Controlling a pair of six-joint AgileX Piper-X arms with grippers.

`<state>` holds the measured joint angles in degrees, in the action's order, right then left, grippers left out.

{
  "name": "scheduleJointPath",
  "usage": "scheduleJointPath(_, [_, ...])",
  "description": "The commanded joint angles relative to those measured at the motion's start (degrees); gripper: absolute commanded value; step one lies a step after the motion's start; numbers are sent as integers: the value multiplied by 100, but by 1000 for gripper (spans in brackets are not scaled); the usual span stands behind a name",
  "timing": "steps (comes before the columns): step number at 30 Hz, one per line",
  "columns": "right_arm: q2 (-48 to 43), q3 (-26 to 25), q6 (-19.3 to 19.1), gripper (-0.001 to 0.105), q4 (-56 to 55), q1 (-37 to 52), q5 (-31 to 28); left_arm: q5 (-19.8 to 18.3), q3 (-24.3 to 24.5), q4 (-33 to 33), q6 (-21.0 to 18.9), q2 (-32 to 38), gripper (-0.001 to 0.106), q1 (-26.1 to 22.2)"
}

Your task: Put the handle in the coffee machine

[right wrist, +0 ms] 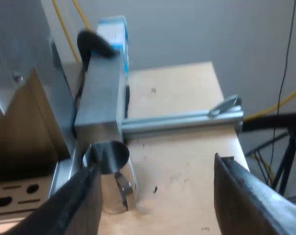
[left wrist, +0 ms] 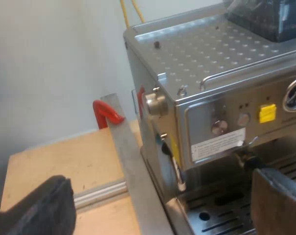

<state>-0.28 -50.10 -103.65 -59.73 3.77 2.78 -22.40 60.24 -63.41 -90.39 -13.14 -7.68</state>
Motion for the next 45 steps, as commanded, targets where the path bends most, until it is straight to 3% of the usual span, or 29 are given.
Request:
scheduleJointPath(1, [-311,-118,130,54,-118,4,-334,40,11,-12,-59,175,75,190])
scheduleJointPath(5, [-292,-185,161,54,-313,4,-571,25,11,-217,38,397,75,285])
scheduleJointPath(9, [-294,-175,195,54,-376,4,-554,-14,-54,-800,547,838,75,283])
scheduleJointPath(19, [-294,-174,182,54,-401,4,-554,-25,-718,-2078,550,2152,75,283])
scheduleJointPath(22, [-294,-163,182,54,-401,4,-554,-163,-768,-2646,621,2190,75,283])
scheduleJointPath(30, [-294,-163,127,54,-481,4,-554,-232,-999,-2583,585,2191,75,308])
scheduleJointPath(39, [-294,-163,147,54,-481,4,-554,-232,-1025,-2002,585,2191,75,351])
scheduleJointPath(41, [-294,-163,147,54,-481,4,-554,-232,-1049,-1536,585,2191,75,398])
scheduleJointPath(45, [-294,-163,147,54,-481,4,-554,31,-1047,-1160,195,2171,75,462])
